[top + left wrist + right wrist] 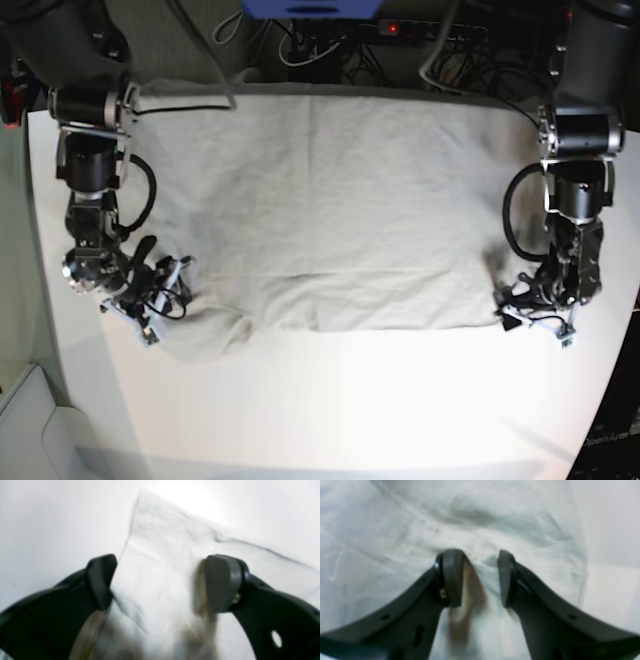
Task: Layout the t-shirt on the table in an organized manner, then fold the t-shirt properly
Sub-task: 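Lower both grippers onto the t-shirt body and pinch the fabric, then drag the pinched fabric toward the collar with both grippers, then lift the pinched fabric and fold it toward the collar with both grippers, then release the fabric and raise both grippers above the t-shirt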
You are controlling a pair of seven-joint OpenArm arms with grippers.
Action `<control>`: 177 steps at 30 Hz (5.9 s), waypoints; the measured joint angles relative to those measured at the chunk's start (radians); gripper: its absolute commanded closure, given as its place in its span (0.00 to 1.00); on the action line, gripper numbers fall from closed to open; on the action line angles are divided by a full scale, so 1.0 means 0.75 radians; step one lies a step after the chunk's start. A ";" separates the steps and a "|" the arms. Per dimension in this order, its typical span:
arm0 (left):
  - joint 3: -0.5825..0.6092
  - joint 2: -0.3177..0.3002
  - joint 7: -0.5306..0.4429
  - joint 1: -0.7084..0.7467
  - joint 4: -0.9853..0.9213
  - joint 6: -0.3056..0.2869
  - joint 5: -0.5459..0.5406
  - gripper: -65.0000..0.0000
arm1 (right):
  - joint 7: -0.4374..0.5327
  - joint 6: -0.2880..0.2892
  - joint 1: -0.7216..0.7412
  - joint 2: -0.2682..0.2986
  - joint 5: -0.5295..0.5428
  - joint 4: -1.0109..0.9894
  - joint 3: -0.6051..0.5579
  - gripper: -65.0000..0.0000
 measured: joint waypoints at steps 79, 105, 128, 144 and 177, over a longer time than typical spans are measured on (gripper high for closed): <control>0.137 0.053 -0.029 -0.103 -0.013 0.001 0.044 0.79 | 0.298 -0.018 0.233 0.035 -0.006 -0.297 0.000 0.93; -0.171 0.047 0.425 0.644 0.964 -0.001 0.036 0.79 | -0.010 -0.018 -0.609 -0.065 0.004 0.779 0.109 0.93; -0.170 0.065 -0.054 0.261 0.326 -0.002 0.313 0.79 | 0.076 -0.018 -0.092 -0.025 0.018 0.058 0.101 0.93; -0.175 0.115 0.281 0.237 0.516 -0.001 0.374 0.79 | 0.130 -0.018 -0.002 0.026 -0.009 0.081 0.111 0.93; -0.383 0.081 0.415 0.737 1.003 -0.001 0.366 0.79 | -0.297 -0.018 -0.572 -0.179 0.033 0.810 0.111 0.93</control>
